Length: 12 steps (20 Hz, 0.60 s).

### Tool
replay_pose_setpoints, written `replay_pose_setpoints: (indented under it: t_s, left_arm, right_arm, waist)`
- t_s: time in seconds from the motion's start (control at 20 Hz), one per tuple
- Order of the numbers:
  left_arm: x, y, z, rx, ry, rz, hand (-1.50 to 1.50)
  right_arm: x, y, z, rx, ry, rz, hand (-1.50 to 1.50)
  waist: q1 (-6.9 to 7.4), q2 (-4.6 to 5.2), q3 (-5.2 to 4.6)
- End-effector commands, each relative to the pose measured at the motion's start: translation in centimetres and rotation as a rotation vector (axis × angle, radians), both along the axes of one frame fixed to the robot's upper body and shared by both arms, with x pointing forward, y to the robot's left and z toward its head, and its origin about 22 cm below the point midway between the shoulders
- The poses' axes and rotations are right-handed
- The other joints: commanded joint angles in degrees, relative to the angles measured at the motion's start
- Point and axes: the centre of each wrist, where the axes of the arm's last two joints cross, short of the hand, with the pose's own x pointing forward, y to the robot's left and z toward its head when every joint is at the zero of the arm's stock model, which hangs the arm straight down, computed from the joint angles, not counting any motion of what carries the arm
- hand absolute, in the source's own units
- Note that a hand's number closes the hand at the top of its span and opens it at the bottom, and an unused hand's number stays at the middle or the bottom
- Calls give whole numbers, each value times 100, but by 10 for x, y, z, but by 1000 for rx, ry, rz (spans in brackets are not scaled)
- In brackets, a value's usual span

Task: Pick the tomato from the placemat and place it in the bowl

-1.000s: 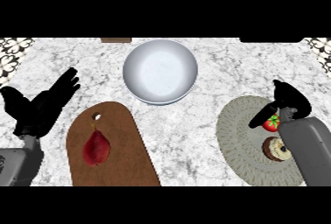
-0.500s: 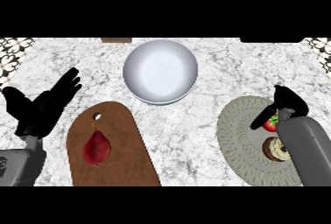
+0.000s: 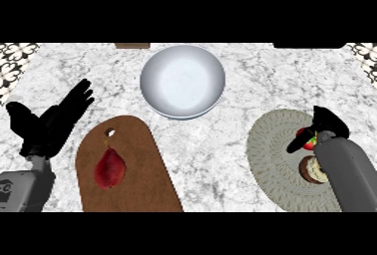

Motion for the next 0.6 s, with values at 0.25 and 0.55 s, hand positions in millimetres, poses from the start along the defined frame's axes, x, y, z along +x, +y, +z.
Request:
replay_pose_setpoints:
  t_s: [0.25,0.55]
  left_arm:
    - [-7,-10,9,-1,11,0,0]
    - [-6,-4,-17,-8,27,-6,0]
  right_arm:
    - [7,-9,-10,-52,-79,56,150]
    - [5,-16,-7,-72,-99,85,150]
  waist:
    - [27,0,1]
    - [-4,-1,-1]
